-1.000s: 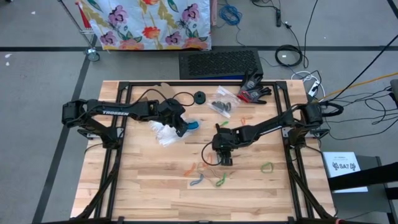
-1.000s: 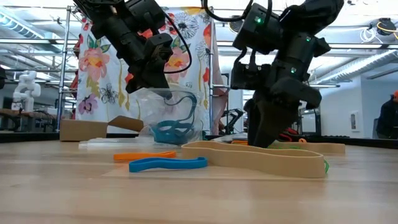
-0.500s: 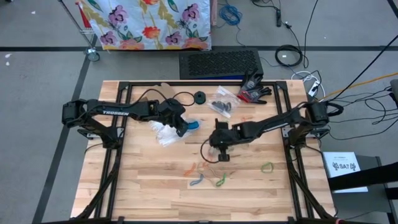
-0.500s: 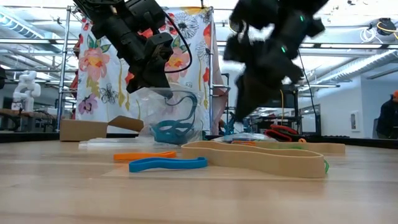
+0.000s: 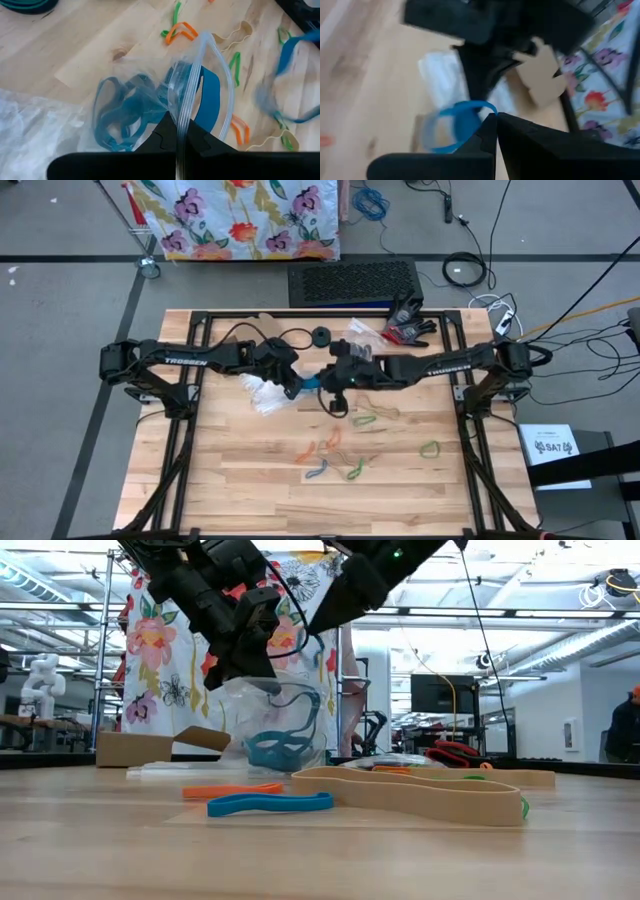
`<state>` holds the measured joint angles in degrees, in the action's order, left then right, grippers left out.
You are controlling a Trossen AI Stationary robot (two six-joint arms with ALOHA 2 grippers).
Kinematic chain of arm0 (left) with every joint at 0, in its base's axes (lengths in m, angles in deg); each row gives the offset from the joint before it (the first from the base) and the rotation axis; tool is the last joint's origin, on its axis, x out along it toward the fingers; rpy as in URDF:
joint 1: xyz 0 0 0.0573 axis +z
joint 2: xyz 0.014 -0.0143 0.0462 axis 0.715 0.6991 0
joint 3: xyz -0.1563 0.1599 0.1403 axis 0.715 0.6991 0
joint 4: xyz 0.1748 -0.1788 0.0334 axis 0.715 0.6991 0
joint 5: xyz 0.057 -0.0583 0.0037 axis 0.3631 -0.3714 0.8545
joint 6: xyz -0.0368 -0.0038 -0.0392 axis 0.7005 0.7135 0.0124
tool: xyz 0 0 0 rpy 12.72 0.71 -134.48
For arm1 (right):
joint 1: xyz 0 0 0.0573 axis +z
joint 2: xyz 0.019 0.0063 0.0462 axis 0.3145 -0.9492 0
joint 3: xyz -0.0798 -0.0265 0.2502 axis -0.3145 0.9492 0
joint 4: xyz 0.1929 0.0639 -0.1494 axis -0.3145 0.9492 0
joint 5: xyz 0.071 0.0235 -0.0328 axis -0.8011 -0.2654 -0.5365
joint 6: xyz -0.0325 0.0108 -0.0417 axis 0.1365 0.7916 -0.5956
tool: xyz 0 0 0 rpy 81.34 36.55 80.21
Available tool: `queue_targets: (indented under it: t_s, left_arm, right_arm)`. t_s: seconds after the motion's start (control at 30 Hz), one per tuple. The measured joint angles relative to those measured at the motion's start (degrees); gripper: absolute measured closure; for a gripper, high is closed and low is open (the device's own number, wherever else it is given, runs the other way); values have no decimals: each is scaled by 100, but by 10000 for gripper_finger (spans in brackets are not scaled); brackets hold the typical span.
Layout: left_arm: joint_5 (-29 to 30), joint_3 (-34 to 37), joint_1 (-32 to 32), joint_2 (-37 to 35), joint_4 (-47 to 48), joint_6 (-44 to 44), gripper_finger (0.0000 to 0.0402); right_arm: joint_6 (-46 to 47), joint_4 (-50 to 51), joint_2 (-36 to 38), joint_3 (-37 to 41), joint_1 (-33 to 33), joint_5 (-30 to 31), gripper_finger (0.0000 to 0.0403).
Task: Sort rubber bands
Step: Put the blue rubber band into the transparent zip bag
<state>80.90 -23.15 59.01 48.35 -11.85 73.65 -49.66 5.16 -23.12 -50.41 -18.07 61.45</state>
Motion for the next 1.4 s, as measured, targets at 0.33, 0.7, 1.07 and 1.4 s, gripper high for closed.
queue_targets:
  t_s: [0.33,0.7,1.07,1.4]
  left_arm:
    - [-105,0,0,0,-271,4,401]
    - [186,0,175,0,-214,-2,401]
    - [225,0,195,44,-207,-7,401]
    - [179,0,190,44,-182,-8,401]
  right_arm:
    - [-516,-556,-486,-6,-379,27,403]
    - [-502,-674,-975,0,-88,27,403]
    - [-521,-1259,-1068,-6,-157,117,403]
    - [721,-644,-1421,2,-640,-416,403]
